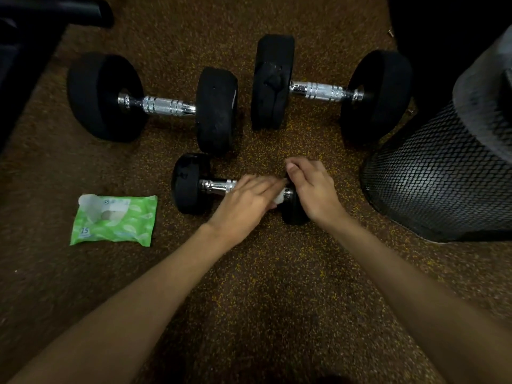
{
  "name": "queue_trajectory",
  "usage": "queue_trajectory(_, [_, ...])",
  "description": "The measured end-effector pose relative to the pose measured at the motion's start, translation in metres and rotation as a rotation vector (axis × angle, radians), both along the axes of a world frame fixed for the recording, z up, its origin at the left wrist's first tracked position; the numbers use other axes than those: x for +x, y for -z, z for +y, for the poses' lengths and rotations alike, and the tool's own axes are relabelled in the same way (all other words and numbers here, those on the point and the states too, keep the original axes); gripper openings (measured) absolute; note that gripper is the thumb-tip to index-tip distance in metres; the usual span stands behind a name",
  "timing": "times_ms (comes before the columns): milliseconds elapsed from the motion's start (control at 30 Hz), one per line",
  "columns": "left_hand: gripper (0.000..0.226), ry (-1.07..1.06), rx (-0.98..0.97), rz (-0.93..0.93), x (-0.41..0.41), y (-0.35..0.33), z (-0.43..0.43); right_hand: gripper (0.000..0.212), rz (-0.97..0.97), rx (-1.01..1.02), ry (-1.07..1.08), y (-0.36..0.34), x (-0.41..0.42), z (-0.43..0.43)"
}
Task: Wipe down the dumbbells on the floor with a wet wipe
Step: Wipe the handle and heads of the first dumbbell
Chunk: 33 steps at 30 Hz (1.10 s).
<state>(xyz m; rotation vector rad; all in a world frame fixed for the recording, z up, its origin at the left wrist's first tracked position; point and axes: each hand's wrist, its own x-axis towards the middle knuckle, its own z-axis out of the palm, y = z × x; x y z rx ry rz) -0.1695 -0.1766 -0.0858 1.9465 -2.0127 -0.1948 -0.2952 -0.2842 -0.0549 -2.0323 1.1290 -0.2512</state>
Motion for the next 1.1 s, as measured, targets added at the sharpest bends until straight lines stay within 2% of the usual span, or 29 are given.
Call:
queue_trajectory(67, [0.046, -0.016, 0.076, 0.069, 0.002, -0.01, -0.006, 0.032, 0.004, -0.004, 0.001, 0.001, 0.0, 0.0])
queue_trajectory(233, [0.041, -0.061, 0.422, 0.273, 0.017, -0.03, -0.032, 0.032, 0.014, -0.004, -0.012, -0.004, 0.002, -0.003])
queue_trajectory(400, [0.027, -0.177, 0.564, 0.513, 0.024, -0.04, -0.047, 0.032, 0.004, -0.001, -0.003, -0.006, 0.0, 0.0])
queue_trajectory(467, [0.029, -0.237, 0.55, 0.472, 0.019, -0.04, -0.05, 0.032, 0.0, -0.013, 0.001, -0.007, 0.0, 0.001])
queue_trajectory(567, [0.037, -0.263, 0.451, 0.296, 0.004, -0.037, -0.042, 0.032, 0.001, -0.011, 0.007, -0.008, 0.0, 0.002])
queue_trajectory(700, [0.028, -0.101, 0.117, 0.096, -0.011, -0.02, -0.011, 0.032, -0.009, -0.022, 0.005, -0.005, -0.001, 0.004])
queue_trajectory(800, [0.048, -0.054, 0.052, 0.004, -0.016, -0.006, 0.004, 0.031, -0.038, -0.023, 0.013, -0.005, -0.002, 0.007])
queue_trajectory(900, [0.047, -0.039, 0.098, 0.036, -0.012, -0.015, -0.003, 0.032, -0.049, -0.008, 0.016, -0.006, -0.002, 0.006])
queue_trajectory(1033, [0.029, -0.164, 0.387, 0.202, -0.001, -0.04, -0.026, 0.032, -0.029, 0.01, 0.014, -0.008, -0.002, 0.004])
queue_trajectory(1100, [0.027, -0.223, 0.439, 0.268, 0.002, -0.043, -0.035, 0.032, -0.021, 0.011, 0.017, -0.009, -0.001, 0.004])
